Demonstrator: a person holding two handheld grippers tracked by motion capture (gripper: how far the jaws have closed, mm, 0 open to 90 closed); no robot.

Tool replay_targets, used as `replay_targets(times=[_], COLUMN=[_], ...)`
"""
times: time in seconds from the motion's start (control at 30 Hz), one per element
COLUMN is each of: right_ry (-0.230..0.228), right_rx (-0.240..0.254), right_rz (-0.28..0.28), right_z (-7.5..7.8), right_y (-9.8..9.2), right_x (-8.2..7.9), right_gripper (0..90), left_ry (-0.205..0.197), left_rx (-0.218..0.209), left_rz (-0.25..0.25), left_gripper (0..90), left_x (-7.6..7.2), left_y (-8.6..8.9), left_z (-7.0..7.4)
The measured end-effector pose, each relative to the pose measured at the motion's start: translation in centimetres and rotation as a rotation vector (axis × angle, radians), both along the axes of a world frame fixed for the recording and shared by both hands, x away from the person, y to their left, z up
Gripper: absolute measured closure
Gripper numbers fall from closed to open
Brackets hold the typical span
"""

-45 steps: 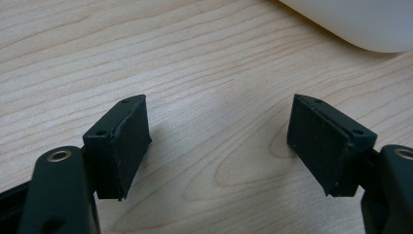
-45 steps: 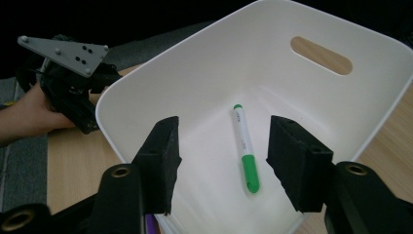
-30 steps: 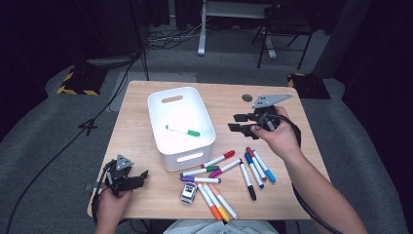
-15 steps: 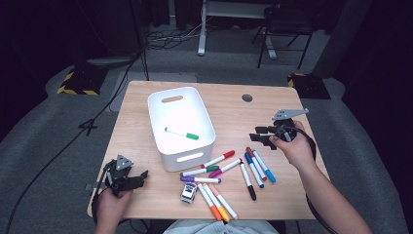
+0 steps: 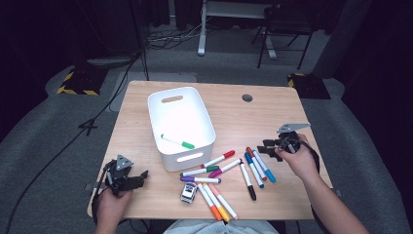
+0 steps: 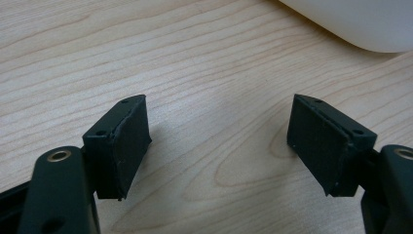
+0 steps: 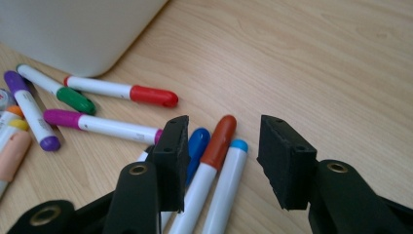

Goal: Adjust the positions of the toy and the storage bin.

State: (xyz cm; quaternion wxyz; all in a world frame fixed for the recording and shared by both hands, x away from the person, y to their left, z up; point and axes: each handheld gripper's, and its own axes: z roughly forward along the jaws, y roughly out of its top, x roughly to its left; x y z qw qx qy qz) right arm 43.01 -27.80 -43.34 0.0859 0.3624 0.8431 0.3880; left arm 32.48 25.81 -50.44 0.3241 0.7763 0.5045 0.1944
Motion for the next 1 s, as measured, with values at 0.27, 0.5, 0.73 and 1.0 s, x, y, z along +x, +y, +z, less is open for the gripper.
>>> replay_targets(times=[0.27,0.5,0.73,1.0], right_ry=[0.037,0.057,0.065,0.063], right_rx=[-0.059,-0.102,-0.149,-0.209], right_rz=[0.0,0.01,0.015,-0.012], right_z=[-2.1,-3.3,-3.9,-4.6], right_y=[-0.5,-0.6,-0.5,-0.6], right_x=[-1.0,-1.2,-1.1,-0.8], right_gripper=[59.1,61.4,65.8,75.6], left_ry=[0.0,0.0,-0.001,0.0], left_rx=[0.001,0.0,-0.001,-0.001], left_rz=[0.0,0.0,0.0,-0.001], left_gripper=[24.0,24.0,24.0,24.0], left_x=[0.0,0.0,0.0,0.0], left_y=[0.0,0.0,0.0,0.0], left_z=[0.0,0.0,0.0,0.0])
